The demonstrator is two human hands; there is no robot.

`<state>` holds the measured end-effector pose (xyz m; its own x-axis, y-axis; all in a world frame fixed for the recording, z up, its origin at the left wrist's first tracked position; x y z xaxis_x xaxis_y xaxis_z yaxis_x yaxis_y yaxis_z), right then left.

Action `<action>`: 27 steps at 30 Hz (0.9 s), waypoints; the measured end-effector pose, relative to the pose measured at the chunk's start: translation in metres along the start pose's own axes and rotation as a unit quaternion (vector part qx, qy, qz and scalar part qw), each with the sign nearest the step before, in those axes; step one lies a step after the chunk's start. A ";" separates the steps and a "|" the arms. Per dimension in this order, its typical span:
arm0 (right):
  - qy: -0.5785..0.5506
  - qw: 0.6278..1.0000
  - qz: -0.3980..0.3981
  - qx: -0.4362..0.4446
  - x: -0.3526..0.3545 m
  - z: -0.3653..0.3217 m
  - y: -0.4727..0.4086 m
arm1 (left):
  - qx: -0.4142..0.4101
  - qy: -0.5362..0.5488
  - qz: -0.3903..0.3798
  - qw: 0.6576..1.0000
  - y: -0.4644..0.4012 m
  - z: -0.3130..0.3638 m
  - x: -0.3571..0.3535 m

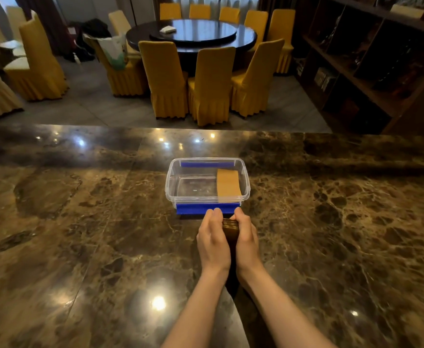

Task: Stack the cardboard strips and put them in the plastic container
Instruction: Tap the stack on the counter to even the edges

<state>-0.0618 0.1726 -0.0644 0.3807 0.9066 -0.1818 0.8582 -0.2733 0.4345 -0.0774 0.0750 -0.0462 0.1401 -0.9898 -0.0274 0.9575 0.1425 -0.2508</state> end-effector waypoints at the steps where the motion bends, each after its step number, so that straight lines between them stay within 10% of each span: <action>1: 0.009 1.000 0.004 0.009 0.001 0.001 0.000 | -0.010 0.000 -0.004 1.000 0.001 0.001 -0.001; 11: 0.020 1.000 -0.022 0.003 0.003 -0.001 0.003 | 0.022 0.087 -0.213 0.973 0.009 -0.010 0.026; 19: 0.023 1.000 0.009 0.002 0.013 -0.007 0.004 | -0.137 -0.249 -0.307 0.908 0.014 0.016 0.029; 27: 0.197 0.959 0.022 0.202 0.017 -0.040 0.012 | -0.292 -0.519 -0.361 0.718 -0.004 0.042 0.013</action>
<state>-0.0588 0.1977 -0.0272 0.3271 0.9210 0.2117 0.9383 -0.3432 0.0431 -0.0692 0.0623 -0.0047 0.0633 -0.2220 0.9730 0.6486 -0.7319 -0.2091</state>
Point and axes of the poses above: each hand's wrist, its own y-axis away from the middle knuckle, its own x-axis out of the back of the hand, z = x × y, the point moved 7 cm from there along -y, towards the middle knuckle, and after that the axes turned 15 degrees about -x, right-handed, at the moved point
